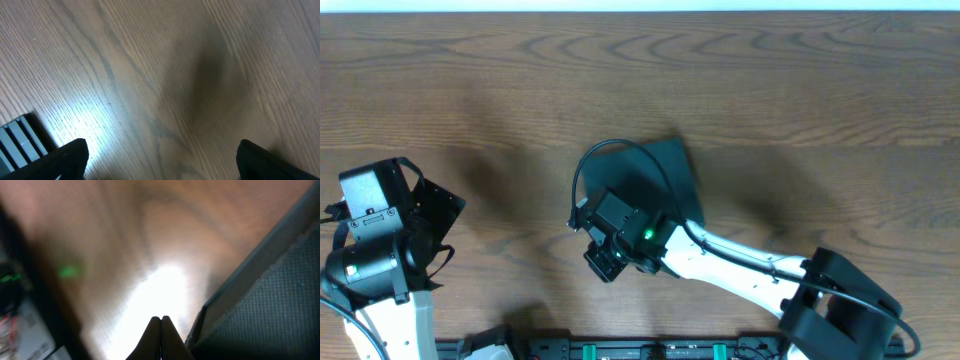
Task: Pack container
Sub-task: 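Slide the closed box up and right with the right gripper on top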
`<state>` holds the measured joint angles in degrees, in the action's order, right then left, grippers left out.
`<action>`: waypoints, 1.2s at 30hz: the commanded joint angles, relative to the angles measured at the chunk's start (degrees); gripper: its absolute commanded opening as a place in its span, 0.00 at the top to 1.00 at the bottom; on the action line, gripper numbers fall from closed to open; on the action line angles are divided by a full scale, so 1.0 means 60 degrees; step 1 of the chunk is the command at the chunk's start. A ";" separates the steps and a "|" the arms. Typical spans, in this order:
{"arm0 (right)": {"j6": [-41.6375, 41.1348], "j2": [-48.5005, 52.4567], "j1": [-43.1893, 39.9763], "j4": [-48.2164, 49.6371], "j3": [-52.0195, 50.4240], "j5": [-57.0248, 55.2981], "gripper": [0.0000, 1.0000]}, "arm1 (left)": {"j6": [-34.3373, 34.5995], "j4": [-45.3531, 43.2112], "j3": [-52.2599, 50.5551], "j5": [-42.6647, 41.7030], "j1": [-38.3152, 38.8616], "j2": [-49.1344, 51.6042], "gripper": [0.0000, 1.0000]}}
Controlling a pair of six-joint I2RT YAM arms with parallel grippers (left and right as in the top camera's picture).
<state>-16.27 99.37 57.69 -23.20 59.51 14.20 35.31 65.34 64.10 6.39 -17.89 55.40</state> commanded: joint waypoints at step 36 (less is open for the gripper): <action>-0.0408 -0.0579 -0.0379 -0.0674 0.0299 -0.3111 0.99 | -0.0106 0.0004 0.0182 0.0149 -0.0033 0.0018 0.05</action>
<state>-19.49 97.43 55.77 -27.70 60.29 -8.82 35.29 65.36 64.10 6.42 -17.89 55.40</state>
